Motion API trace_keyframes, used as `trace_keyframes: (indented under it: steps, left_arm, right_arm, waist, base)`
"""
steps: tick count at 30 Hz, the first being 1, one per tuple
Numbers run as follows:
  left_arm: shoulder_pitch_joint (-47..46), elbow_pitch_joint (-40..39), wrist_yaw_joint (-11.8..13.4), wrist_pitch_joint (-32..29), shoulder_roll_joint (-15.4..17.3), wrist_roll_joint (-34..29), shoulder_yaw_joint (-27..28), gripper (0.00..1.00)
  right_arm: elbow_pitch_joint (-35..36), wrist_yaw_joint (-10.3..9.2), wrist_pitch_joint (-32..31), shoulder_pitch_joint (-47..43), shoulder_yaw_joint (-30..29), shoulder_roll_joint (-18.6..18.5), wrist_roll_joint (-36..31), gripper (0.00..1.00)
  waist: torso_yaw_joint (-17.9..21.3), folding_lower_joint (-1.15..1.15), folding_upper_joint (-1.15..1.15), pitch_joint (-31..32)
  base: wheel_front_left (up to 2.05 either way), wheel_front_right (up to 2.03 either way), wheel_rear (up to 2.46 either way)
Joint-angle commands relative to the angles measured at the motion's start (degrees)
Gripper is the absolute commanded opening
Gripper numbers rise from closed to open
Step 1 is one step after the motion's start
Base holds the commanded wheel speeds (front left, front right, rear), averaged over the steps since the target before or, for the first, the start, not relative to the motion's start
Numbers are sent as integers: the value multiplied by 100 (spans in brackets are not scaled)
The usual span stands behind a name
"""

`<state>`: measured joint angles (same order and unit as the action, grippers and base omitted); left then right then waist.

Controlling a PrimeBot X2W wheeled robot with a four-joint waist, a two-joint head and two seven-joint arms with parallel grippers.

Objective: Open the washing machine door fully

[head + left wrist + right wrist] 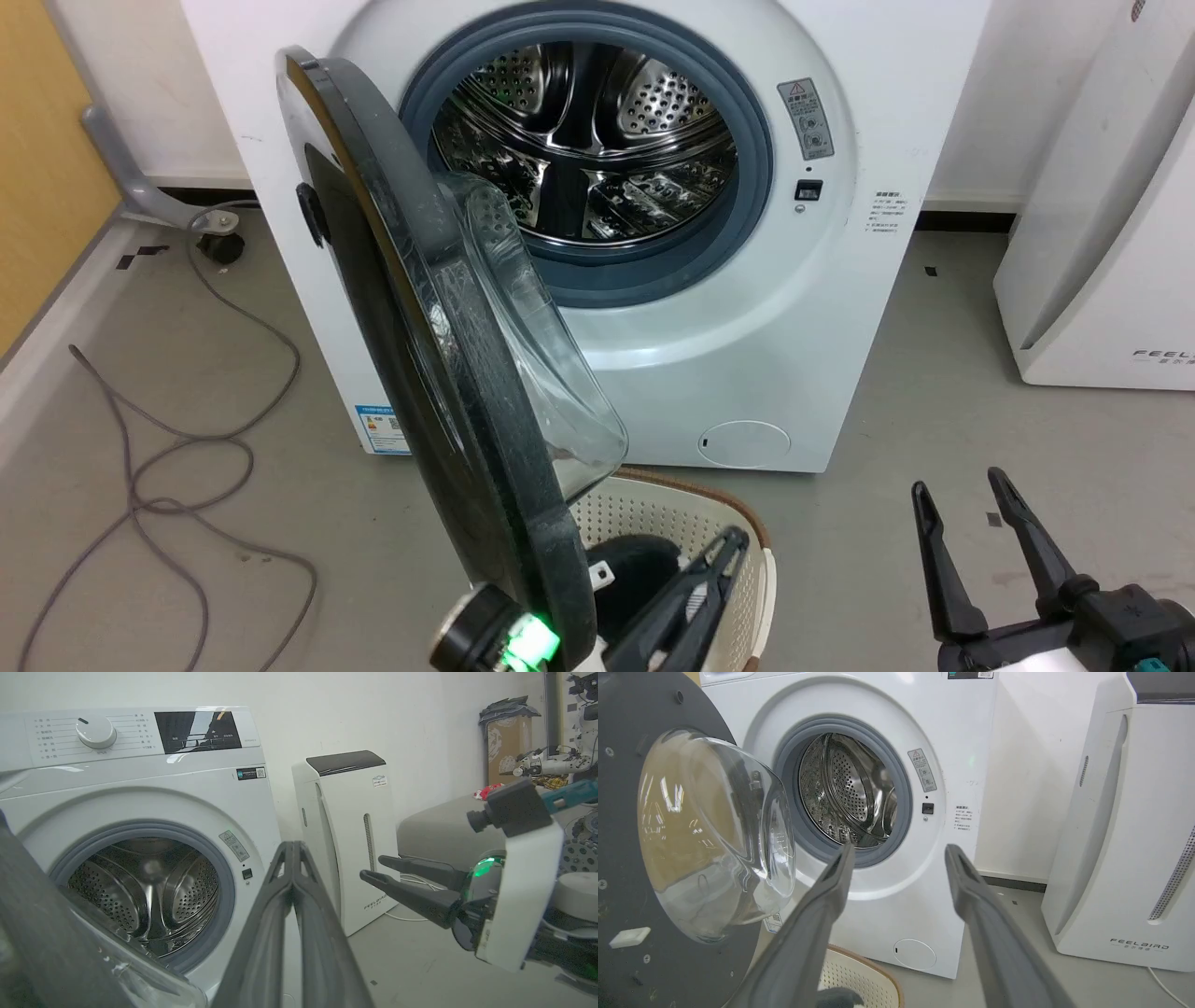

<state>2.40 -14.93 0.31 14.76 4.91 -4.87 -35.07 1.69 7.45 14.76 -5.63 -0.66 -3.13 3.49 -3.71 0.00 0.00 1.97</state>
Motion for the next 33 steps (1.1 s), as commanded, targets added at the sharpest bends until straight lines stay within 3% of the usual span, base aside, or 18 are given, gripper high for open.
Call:
trace_keyframes:
  steps: [1,13,33]
  left_arm:
    - [49,100,-17,24,22,11,-39,0]
    - [34,1147,326,24,43,138,87,0]
    - [51,1425,608,24,365,424,495,0]
  right_arm:
    - [13,3,24,6,10,25,-49,100]
    - [-36,3,24,24,-35,25,-60,100]
    - [-155,3,24,-1,64,25,87,100]
  waist:
    - [0,0,0,-8]
    - [-9,0,0,-52]
    - [-686,0,0,-43]
  base:
    - [0,0,0]
    - [0,0,0]
    - [0,0,0]
